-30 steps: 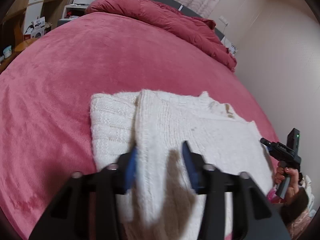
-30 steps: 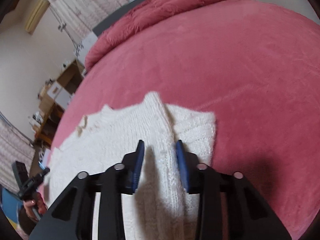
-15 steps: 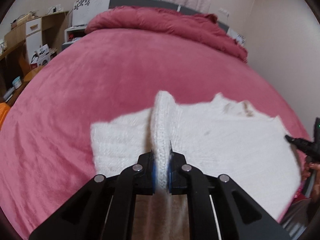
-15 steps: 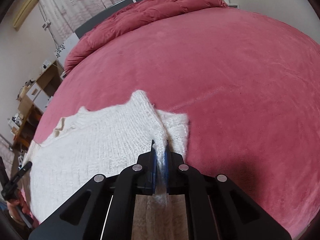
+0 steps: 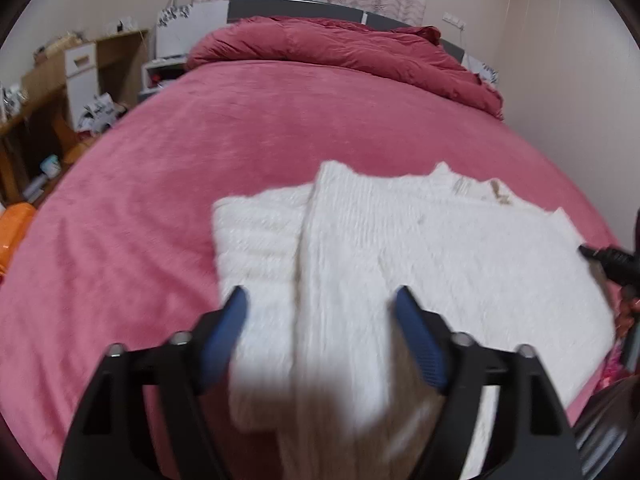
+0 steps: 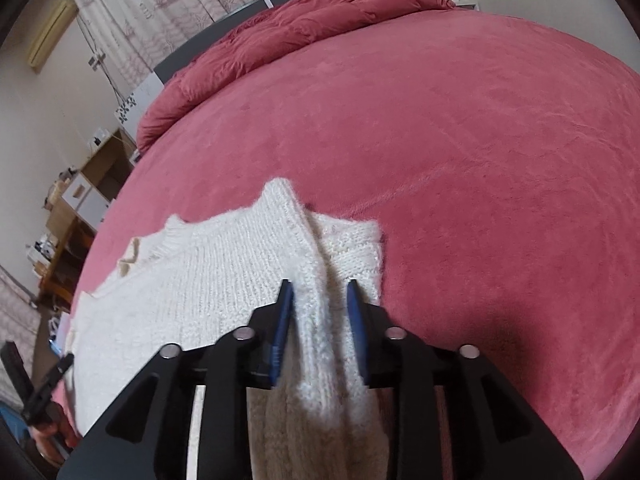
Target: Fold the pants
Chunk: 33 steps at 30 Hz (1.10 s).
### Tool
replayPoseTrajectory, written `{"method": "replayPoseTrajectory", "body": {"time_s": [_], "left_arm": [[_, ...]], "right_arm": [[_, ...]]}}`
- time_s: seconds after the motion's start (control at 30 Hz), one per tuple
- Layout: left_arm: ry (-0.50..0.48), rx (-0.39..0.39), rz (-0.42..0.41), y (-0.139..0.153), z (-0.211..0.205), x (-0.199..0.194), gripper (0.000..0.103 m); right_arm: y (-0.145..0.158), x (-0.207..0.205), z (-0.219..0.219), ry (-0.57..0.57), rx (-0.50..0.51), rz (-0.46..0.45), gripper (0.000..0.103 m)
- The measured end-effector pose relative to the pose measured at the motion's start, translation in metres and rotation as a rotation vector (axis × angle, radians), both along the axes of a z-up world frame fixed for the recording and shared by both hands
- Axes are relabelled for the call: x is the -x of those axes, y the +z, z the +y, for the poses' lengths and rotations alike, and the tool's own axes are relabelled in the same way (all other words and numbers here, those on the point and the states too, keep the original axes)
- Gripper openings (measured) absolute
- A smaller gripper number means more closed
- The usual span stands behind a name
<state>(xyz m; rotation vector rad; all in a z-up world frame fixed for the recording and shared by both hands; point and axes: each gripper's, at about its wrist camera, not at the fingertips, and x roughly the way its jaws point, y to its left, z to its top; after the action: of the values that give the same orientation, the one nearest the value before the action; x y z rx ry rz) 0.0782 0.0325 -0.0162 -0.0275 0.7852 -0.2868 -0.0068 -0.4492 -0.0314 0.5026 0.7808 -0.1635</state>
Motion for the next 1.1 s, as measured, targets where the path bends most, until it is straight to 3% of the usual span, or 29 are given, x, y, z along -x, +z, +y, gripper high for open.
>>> {"method": "replayPoseTrajectory", "body": {"time_s": [0.03,0.07,0.17,0.23,0.33,0.47,0.63,1.1], "left_arm": [[0.014,-0.007,-0.004,-0.001,0.000,0.006,0.087],[0.021,0.002,0.001,-0.002,0.002,0.011,0.088],[0.041,0.015,0.027,-0.010,0.005,0.019,0.093],[0.048,0.029,0.045,-0.017,0.008,0.023,0.095],[0.061,0.062,0.061,-0.021,0.013,0.026,0.097],[0.064,0.052,0.057,-0.023,0.014,0.031,0.099],[0.059,0.030,0.050,-0.023,0.015,0.037,0.100],[0.096,0.072,0.073,-0.020,0.030,0.040,0.101]], "right_arm": [[0.004,0.004,0.000,-0.023,0.016,-0.009,0.048],[0.007,0.008,0.000,-0.037,0.023,-0.022,0.053],[0.014,0.022,-0.002,-0.046,0.002,-0.061,0.058],[0.013,0.029,-0.002,-0.051,-0.005,-0.055,0.065],[0.009,0.035,-0.003,-0.051,-0.020,-0.034,0.068],[0.002,0.040,-0.010,-0.049,-0.101,-0.021,0.088],[-0.014,0.043,-0.026,-0.061,-0.254,-0.003,0.089],[-0.024,0.056,-0.039,-0.021,-0.330,-0.003,0.089]]}}
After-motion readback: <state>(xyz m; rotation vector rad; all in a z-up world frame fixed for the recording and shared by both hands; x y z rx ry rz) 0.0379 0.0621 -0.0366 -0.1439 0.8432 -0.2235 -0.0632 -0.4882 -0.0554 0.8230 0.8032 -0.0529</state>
